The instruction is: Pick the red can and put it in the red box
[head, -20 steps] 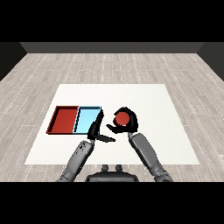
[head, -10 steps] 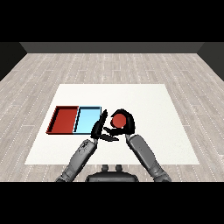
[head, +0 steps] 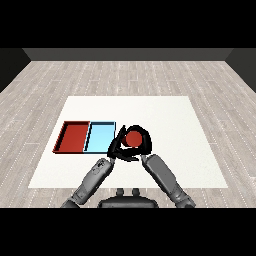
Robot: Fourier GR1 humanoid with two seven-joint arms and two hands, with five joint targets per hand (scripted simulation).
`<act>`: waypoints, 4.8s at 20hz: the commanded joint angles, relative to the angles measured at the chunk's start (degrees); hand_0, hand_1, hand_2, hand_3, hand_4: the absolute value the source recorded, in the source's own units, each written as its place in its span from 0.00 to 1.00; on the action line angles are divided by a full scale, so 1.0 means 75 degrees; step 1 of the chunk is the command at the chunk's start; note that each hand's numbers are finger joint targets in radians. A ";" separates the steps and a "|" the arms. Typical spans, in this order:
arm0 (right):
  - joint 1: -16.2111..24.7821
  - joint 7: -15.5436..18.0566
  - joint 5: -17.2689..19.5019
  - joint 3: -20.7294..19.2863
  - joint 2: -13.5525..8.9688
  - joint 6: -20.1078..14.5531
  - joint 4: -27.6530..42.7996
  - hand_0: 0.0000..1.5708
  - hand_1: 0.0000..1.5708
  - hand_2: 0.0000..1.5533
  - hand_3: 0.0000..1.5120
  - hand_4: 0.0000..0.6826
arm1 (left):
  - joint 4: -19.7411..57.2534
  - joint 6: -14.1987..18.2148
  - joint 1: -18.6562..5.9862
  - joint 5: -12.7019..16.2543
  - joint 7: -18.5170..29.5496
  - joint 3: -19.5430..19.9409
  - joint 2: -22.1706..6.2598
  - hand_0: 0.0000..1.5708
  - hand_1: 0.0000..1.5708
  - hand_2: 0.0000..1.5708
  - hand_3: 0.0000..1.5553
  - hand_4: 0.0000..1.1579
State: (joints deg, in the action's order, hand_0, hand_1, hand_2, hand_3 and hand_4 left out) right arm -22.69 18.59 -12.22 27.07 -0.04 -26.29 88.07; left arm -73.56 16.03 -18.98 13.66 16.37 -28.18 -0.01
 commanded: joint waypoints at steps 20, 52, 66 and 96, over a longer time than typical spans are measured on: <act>-0.0462 0.0455 -0.0677 0.1034 0.0000 -0.1037 -0.0523 0.95 0.95 0.93 0.92 0.95 | 0.0359 0.1857 -0.0022 0.0940 0.0261 -0.0506 -0.0007 1.00 1.00 1.00 0.95 0.96; 0.0384 -0.0730 0.0343 -0.0159 0.0005 0.0341 -0.0093 0.00 0.00 0.00 0.00 0.00 | 0.0042 0.2912 -0.0219 0.0773 0.1146 -0.0555 0.0000 1.00 1.00 1.00 0.95 0.98; 0.2204 -0.1299 -0.0704 -0.1475 -0.1257 0.1446 0.2770 0.00 0.00 0.00 0.00 0.00 | 0.0114 0.1871 -0.0642 0.0485 0.0740 0.1552 -0.0831 1.00 1.00 1.00 0.95 0.98; 0.3081 0.0031 -0.0872 -0.2735 -0.1451 0.2379 0.0687 0.00 0.00 0.00 0.00 0.00 | 0.7361 0.1002 -0.2125 -0.1717 -0.1722 0.2727 -0.4066 0.40 0.40 0.38 0.00 0.67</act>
State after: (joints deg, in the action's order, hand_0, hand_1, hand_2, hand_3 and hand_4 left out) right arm 0.32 17.02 -20.22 6.32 -11.04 -8.98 96.74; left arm -28.63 24.13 -31.03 2.90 4.31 -7.53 -31.24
